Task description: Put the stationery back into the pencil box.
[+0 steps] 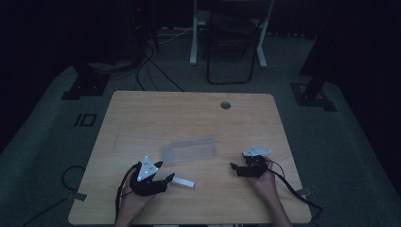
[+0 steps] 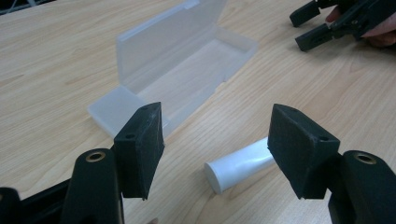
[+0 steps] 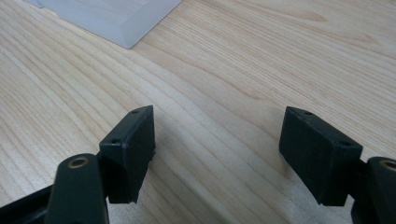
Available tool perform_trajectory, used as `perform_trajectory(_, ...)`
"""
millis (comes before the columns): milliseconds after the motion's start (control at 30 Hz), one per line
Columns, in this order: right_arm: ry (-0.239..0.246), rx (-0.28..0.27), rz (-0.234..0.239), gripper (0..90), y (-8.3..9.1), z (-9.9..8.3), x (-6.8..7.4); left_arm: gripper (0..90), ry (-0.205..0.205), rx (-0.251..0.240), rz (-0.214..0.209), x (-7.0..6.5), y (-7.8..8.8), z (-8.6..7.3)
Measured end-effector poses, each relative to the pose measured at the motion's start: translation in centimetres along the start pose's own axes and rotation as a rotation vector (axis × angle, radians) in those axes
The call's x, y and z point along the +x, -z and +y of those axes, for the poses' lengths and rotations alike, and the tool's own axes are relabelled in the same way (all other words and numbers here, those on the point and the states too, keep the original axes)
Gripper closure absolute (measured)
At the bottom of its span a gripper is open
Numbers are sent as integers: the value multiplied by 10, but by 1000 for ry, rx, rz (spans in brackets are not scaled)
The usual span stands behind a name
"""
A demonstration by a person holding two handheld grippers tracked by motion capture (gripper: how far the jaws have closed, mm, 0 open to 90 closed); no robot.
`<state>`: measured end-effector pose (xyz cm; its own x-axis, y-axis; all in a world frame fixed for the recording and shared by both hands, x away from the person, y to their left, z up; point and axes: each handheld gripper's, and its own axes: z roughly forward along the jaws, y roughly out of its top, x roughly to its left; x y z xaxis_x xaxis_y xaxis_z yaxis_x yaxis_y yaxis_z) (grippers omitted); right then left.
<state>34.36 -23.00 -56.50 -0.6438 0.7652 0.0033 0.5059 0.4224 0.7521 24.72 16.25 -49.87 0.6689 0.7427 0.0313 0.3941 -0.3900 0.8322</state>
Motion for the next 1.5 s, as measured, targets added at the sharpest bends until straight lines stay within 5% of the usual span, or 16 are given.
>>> perform_trajectory(1500, 0, 0, 0, 267, 0, 0, 0, 339, -74, 50, -82, -15, -25, -5)
